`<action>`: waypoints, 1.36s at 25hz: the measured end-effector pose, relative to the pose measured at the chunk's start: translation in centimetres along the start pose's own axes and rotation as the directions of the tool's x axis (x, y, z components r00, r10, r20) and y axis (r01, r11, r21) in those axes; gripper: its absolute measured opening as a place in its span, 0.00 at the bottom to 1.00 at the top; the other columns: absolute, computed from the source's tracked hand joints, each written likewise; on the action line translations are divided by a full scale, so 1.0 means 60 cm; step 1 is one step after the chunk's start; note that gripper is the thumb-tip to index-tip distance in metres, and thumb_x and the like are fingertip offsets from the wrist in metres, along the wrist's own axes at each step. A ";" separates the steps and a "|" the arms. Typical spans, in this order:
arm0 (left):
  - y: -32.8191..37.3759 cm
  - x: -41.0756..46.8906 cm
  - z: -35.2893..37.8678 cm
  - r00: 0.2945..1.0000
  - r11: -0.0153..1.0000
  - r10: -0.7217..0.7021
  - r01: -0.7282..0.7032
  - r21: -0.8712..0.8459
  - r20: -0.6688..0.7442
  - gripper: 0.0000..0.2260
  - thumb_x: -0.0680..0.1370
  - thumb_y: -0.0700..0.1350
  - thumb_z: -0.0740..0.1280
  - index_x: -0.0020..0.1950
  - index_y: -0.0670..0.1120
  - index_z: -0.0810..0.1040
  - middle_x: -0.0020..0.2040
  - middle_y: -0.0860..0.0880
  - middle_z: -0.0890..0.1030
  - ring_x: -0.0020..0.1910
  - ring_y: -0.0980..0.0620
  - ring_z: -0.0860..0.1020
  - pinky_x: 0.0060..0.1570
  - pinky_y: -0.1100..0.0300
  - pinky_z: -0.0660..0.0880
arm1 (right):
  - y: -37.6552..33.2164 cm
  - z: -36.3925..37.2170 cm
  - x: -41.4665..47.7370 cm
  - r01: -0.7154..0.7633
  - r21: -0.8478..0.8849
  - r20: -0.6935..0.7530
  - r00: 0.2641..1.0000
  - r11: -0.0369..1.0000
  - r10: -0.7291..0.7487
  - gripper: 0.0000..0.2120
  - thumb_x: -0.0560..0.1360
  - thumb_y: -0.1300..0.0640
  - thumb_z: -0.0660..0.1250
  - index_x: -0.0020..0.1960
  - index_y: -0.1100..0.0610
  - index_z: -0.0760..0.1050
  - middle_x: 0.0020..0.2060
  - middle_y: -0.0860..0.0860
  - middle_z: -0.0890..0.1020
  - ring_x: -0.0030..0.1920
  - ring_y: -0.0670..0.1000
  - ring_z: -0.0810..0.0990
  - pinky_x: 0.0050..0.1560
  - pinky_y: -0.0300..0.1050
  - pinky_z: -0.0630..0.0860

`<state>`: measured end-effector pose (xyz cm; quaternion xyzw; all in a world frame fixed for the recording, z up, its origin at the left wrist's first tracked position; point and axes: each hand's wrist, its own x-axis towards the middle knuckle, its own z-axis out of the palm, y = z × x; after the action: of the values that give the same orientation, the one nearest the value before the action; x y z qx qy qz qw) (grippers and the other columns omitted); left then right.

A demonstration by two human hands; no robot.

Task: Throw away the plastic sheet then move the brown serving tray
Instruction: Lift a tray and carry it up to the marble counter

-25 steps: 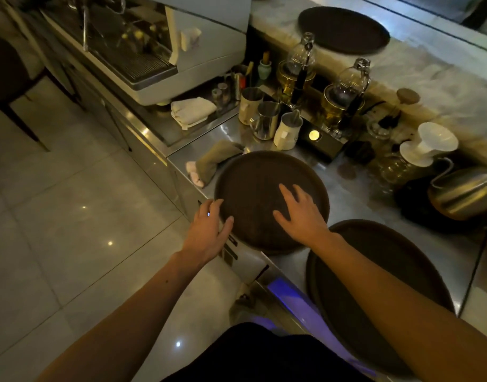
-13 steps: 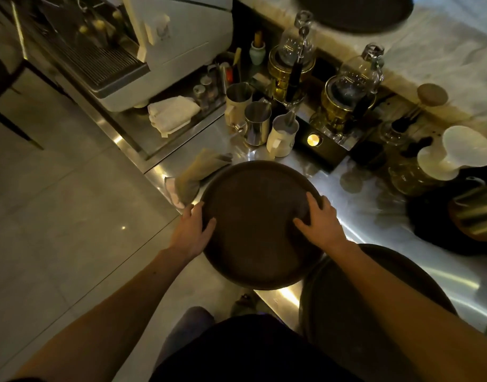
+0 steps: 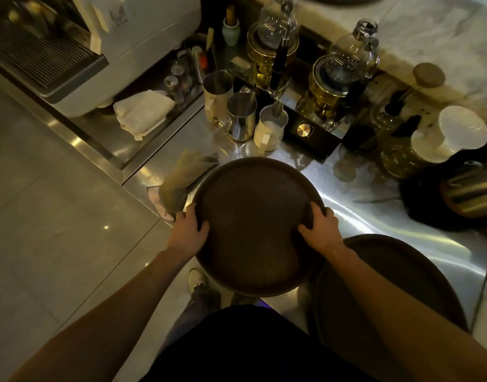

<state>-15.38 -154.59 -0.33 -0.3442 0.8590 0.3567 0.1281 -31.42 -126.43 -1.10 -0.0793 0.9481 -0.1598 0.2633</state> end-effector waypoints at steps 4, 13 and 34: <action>-0.003 0.009 -0.006 0.999 1.000 -0.017 0.017 0.020 -0.027 0.27 0.79 0.48 0.62 0.76 0.47 0.58 0.67 0.36 0.70 0.61 0.36 0.75 0.56 0.45 0.74 | -0.005 -0.009 0.017 -0.071 0.156 -0.022 0.997 0.985 0.076 0.32 0.73 0.48 0.68 0.73 0.52 0.61 0.68 0.62 0.67 0.65 0.65 0.69 0.63 0.59 0.70; 0.000 -0.013 -0.020 0.993 1.000 -0.019 0.019 0.001 -0.114 0.28 0.78 0.47 0.64 0.76 0.48 0.57 0.67 0.38 0.71 0.59 0.38 0.77 0.54 0.45 0.77 | -0.002 -0.016 -0.004 0.001 0.330 -0.086 0.996 0.944 0.029 0.27 0.72 0.52 0.69 0.69 0.52 0.66 0.64 0.57 0.74 0.61 0.58 0.75 0.55 0.47 0.72; 0.011 -0.120 -0.125 0.916 0.970 0.202 -0.235 -0.055 -0.347 0.25 0.75 0.49 0.67 0.71 0.46 0.70 0.62 0.41 0.75 0.58 0.43 0.76 0.58 0.49 0.76 | -0.027 -0.052 -0.222 0.194 0.456 -0.328 0.944 0.869 -0.039 0.25 0.74 0.55 0.69 0.69 0.50 0.65 0.64 0.54 0.73 0.49 0.44 0.77 0.47 0.41 0.75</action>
<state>-10.38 -155.89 8.73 -0.3078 0.8832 0.3450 -0.0790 -21.64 -123.98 8.31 -0.0431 0.9009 -0.4169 0.1132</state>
